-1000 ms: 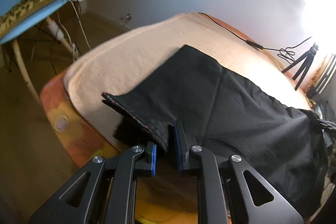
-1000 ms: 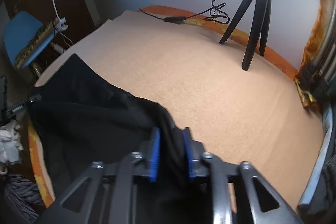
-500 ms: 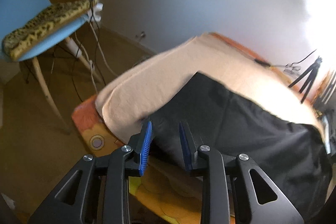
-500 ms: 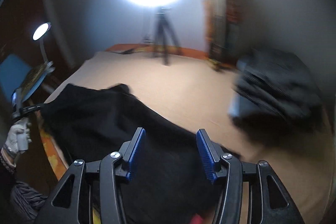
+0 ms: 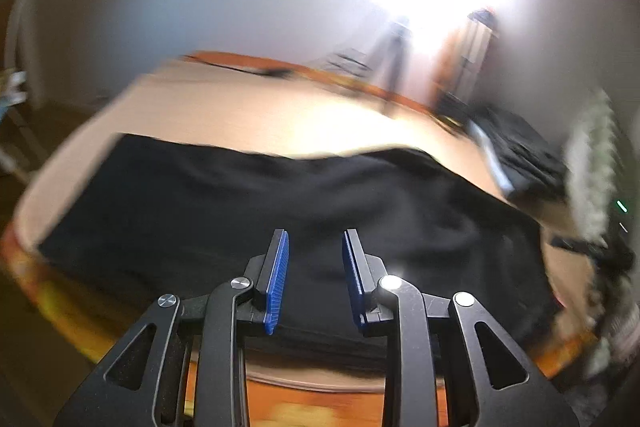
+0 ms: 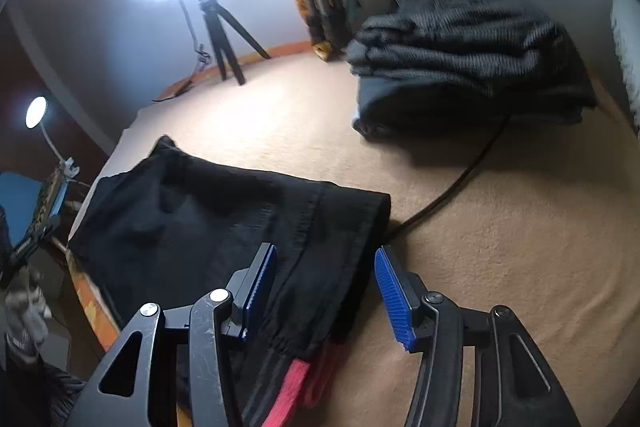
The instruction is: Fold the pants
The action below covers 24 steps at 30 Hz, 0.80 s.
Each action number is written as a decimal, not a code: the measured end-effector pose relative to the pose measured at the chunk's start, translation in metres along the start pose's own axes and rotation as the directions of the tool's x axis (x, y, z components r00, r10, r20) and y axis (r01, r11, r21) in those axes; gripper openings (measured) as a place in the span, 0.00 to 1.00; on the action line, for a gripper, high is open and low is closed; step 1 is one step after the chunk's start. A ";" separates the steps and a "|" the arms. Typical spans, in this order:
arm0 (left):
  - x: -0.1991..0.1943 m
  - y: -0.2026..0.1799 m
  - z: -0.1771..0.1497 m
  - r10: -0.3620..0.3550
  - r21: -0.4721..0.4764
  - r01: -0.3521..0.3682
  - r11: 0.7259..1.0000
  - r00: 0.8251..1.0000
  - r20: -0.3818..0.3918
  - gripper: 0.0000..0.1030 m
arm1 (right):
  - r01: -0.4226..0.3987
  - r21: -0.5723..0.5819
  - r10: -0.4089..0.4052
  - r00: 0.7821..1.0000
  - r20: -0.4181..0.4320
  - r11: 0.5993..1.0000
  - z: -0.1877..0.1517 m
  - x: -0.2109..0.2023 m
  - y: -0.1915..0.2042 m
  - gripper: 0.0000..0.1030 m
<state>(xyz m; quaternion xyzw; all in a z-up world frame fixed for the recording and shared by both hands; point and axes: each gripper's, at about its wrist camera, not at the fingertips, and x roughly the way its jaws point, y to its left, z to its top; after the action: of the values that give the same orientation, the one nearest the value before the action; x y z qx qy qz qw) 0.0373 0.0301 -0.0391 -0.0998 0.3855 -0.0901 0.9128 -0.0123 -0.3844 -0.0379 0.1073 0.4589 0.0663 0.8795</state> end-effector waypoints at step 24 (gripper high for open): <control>0.075 -0.136 -0.044 -0.138 0.270 0.193 0.943 0.968 -0.211 0.25 | -0.127 0.052 0.124 0.990 0.064 0.991 0.043 0.034 -0.004 0.05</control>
<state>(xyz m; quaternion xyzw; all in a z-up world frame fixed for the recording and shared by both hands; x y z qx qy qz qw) 0.0445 -0.1244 -0.0861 0.0110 0.4435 -0.2311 0.8659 0.0428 -0.3862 -0.0421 0.1623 0.4260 0.1054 0.8838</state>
